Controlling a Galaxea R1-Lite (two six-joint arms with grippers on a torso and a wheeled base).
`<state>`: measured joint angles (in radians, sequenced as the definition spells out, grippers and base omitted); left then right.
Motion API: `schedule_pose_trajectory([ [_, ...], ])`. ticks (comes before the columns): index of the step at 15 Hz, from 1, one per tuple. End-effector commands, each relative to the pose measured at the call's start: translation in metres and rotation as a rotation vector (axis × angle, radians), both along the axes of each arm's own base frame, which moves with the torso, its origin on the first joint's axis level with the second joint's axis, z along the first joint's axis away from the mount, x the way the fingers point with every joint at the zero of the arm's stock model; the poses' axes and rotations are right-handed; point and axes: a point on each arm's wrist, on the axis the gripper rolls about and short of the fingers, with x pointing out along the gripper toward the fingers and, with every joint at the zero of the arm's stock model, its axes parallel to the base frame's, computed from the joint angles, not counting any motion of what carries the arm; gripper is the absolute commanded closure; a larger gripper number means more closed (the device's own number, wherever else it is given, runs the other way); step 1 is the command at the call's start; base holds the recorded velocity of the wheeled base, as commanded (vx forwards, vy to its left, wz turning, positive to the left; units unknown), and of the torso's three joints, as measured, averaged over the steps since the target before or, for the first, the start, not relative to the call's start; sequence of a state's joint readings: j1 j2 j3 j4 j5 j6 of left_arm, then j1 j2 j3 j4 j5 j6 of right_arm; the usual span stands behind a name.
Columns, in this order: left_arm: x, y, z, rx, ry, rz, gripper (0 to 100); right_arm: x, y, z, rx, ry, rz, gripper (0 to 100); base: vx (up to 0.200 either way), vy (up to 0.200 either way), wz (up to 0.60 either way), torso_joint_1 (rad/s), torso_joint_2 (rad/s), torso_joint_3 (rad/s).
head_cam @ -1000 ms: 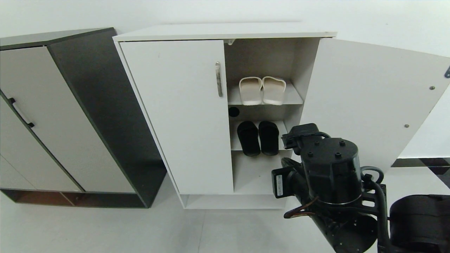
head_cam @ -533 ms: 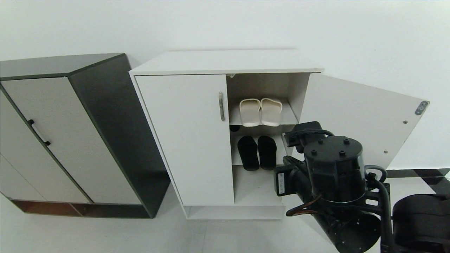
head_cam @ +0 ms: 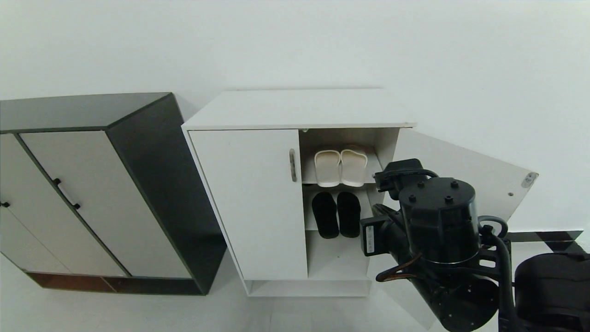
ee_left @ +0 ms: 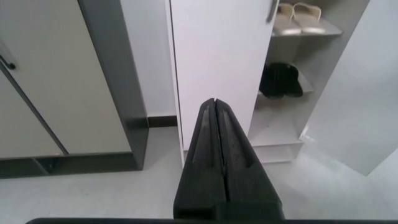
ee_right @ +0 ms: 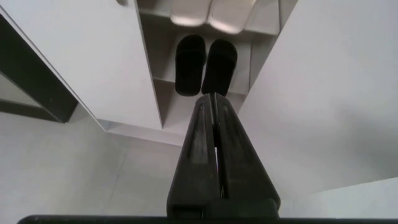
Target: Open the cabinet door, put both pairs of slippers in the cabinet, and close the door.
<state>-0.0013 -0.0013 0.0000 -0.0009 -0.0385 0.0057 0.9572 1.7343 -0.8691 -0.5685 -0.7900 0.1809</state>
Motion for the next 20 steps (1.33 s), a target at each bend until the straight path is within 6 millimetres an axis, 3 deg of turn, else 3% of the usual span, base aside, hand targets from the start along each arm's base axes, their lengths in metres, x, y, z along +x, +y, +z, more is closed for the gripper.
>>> schedule_pose_trajectory([
  [1, 0.0001, 0.0, 0.0001, 0.0, 0.001, 0.0, 100, 0.0001, 0.0002, 0.0, 0.001, 0.0, 0.0, 100, 0.0, 0.0, 0.0, 0.188, -0.49, -0.31],
  [16, 0.0001, 0.0, 0.0001, 0.0, 0.001, 0.0, 100, -0.0006, -0.0008, -0.0007, -0.001, 0.002, 0.003, 100, 0.0, 0.0, 0.0, 0.234, -0.55, -0.318],
  [20, 0.0001, 0.0, 0.0001, 0.0, 0.001, 0.0, 100, -0.001, -0.0012, -0.0032, -0.01, 0.008, 0.005, 100, 0.0, 0.0, 0.0, 0.098, -0.21, -0.113],
])
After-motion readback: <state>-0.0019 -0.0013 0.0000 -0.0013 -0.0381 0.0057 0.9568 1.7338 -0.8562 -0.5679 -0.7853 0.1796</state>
